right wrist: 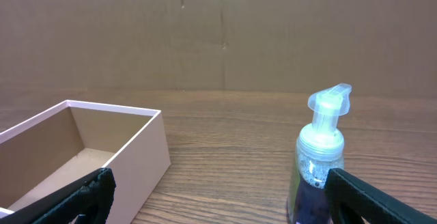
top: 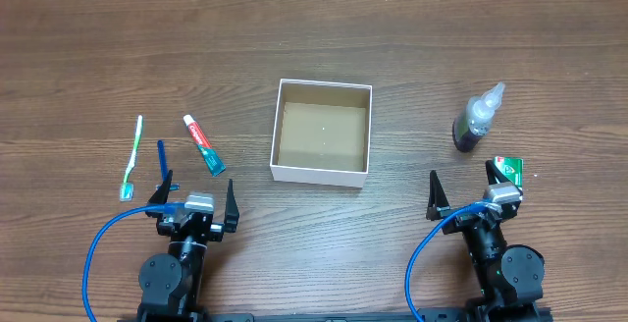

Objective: Pack container
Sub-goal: 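Grasp the foam soap pump bottle with the right gripper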

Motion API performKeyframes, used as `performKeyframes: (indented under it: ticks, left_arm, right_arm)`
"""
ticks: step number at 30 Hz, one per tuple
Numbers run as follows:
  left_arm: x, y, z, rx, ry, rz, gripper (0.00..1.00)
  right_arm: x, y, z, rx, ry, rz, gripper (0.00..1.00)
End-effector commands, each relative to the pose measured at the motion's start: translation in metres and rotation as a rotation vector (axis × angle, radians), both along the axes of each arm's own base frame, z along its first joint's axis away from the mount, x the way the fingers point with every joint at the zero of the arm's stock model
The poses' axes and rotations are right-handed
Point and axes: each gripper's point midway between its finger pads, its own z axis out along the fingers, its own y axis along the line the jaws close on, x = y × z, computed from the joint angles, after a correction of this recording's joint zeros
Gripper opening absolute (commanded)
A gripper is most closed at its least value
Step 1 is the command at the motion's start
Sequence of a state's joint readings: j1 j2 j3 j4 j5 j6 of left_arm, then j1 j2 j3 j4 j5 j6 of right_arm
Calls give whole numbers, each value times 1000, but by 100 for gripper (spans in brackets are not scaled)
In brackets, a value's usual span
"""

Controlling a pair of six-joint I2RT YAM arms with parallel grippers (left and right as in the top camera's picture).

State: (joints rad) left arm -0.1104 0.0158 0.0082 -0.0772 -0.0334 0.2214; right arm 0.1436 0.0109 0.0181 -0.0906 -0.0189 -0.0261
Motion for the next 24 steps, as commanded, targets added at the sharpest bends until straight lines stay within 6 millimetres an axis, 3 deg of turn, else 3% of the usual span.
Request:
performKeyframes:
  ticks: [1, 24]
  left_arm:
    - [0, 0, 1, 24, -12, -8, 100]
    - [0, 0, 1, 24, -12, -8, 100]
  right_arm:
    - [0, -1, -1, 0, -5, -4, 100]
    - [1, -5, -1, -7, -6, -25, 100]
